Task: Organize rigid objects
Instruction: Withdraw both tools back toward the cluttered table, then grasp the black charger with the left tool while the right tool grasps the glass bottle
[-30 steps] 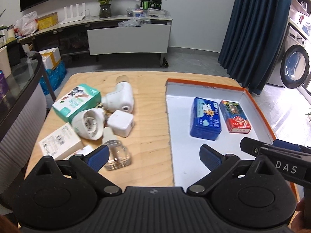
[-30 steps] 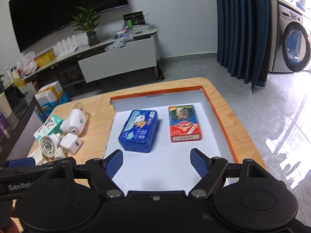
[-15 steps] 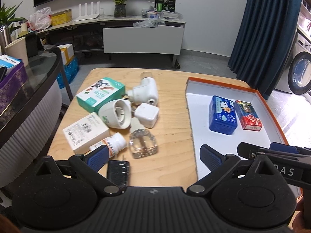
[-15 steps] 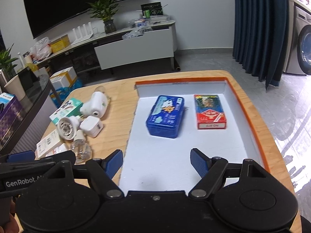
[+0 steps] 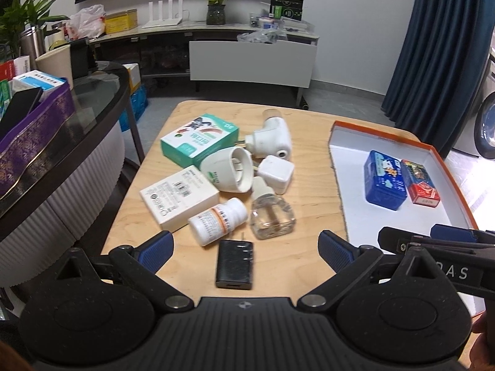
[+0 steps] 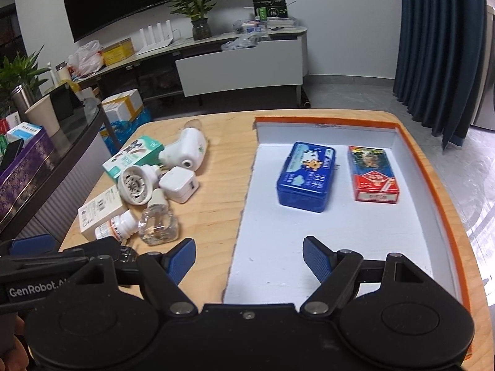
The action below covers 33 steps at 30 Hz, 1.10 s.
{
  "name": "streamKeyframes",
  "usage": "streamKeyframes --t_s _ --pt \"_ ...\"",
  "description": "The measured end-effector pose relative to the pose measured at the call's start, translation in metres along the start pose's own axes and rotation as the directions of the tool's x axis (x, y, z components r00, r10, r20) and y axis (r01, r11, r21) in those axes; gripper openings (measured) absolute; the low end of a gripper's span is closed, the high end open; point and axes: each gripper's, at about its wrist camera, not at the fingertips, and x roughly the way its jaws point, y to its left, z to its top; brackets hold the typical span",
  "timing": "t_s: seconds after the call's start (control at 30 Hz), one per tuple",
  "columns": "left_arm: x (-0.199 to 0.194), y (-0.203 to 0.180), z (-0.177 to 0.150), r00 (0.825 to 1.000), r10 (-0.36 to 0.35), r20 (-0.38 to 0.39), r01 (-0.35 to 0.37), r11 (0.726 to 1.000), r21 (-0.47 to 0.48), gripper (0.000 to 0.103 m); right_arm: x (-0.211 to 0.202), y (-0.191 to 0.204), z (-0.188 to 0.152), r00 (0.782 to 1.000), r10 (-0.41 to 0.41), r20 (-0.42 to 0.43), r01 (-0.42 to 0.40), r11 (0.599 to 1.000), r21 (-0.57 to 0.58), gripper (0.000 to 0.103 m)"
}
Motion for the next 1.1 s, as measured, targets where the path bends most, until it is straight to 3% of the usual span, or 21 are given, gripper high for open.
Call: streamKeyframes --t_s 0.9,1.1 --pt "0.019 0.057 -0.017 0.996 0.054 -0.071 -0.062 0.992 -0.109 0.103 0.028 0.026 -0.008 0.997 0.039 -0.073 -0.043 0.998 -0.048 0.091" --pt "0.024 0.058 -0.024 0.996 0.018 -0.09 -0.029 0.993 -0.117 0.103 0.032 0.029 -0.011 0.996 0.041 -0.085 -0.046 0.998 -0.053 0.091"
